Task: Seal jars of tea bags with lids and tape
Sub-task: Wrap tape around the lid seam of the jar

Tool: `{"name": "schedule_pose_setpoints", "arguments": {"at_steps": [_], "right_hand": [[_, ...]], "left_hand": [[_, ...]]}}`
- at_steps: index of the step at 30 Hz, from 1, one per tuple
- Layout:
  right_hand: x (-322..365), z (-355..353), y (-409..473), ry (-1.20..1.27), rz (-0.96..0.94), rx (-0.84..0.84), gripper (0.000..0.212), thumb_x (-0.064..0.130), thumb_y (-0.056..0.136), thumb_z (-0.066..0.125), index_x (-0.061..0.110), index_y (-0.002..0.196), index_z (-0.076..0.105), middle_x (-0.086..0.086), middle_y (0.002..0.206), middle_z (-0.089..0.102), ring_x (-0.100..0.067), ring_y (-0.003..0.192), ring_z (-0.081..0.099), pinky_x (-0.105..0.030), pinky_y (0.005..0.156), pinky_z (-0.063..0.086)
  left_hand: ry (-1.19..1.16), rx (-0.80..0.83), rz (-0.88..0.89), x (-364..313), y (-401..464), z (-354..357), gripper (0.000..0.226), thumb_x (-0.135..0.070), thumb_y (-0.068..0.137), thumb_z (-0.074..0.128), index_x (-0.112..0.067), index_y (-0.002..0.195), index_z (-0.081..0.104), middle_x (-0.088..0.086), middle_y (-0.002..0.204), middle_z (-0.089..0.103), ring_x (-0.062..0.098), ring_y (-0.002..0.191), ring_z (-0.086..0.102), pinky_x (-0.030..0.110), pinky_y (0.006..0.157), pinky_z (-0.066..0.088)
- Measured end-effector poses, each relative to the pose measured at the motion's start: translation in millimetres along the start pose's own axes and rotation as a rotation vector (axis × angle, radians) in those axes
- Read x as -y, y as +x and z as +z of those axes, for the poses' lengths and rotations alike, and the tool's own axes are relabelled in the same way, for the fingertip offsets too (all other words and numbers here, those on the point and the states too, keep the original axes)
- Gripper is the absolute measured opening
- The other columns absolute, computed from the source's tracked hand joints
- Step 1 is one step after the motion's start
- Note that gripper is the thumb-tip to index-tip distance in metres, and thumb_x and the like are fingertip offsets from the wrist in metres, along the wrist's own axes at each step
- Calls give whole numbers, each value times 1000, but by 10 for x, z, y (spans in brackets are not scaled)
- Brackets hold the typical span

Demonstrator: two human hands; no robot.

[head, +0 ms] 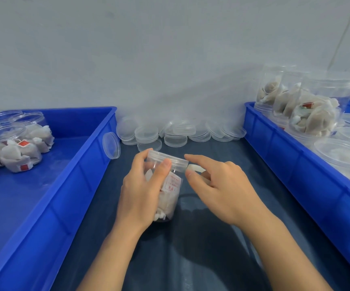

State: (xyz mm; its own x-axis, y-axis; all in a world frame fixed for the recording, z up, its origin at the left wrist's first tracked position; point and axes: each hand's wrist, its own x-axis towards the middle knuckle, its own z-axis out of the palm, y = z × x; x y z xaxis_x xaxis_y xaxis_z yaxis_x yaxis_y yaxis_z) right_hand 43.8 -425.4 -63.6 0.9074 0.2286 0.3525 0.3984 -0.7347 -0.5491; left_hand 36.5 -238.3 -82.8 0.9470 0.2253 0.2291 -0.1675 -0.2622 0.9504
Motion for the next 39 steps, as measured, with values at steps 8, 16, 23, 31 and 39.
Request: {"name": "schedule_pose_setpoints", "arguments": {"at_steps": [8,16,23,31,39], "right_hand": [[-76,14,2,-25,-33,-81,42,43,96,39,42,130,63,12,56,53,-20,64,52,-26,60,33],[-123,49,15,-60,-11,-89,47,52,94,31,43,128,62,9,55,57,-19,62,56,-36,74,51],[-136,56,28,-68,-35,-94,41,49,96,38,44,128,64,30,58,53,-15,57,49,-33,67,45],[-138,57,30,-62,-34,-83,32,40,101,47,46,127,64,27,55,52,-14,56,47,-32,64,39],[-117,88,34,15,-17,-76,24,40,101,47,43,120,60,19,53,52,-16,56,47,-38,70,50]], "left_hand": [[-27,-10,5,26,13,-3,60,-75,84,60,-40,134,60,-12,121,74,14,119,68,55,103,53],[-46,-15,13,24,6,-3,63,-75,82,61,-39,134,60,-15,121,74,9,119,68,53,103,54],[-100,22,14,27,-12,2,56,-71,83,61,-37,128,64,-13,114,76,7,109,71,49,97,58],[-208,71,-18,19,-16,8,56,-69,78,65,-35,121,66,-7,113,77,17,109,74,57,97,59],[-265,115,-34,58,-3,29,58,-72,79,62,-31,119,66,-2,111,75,20,107,74,60,99,58]]}}
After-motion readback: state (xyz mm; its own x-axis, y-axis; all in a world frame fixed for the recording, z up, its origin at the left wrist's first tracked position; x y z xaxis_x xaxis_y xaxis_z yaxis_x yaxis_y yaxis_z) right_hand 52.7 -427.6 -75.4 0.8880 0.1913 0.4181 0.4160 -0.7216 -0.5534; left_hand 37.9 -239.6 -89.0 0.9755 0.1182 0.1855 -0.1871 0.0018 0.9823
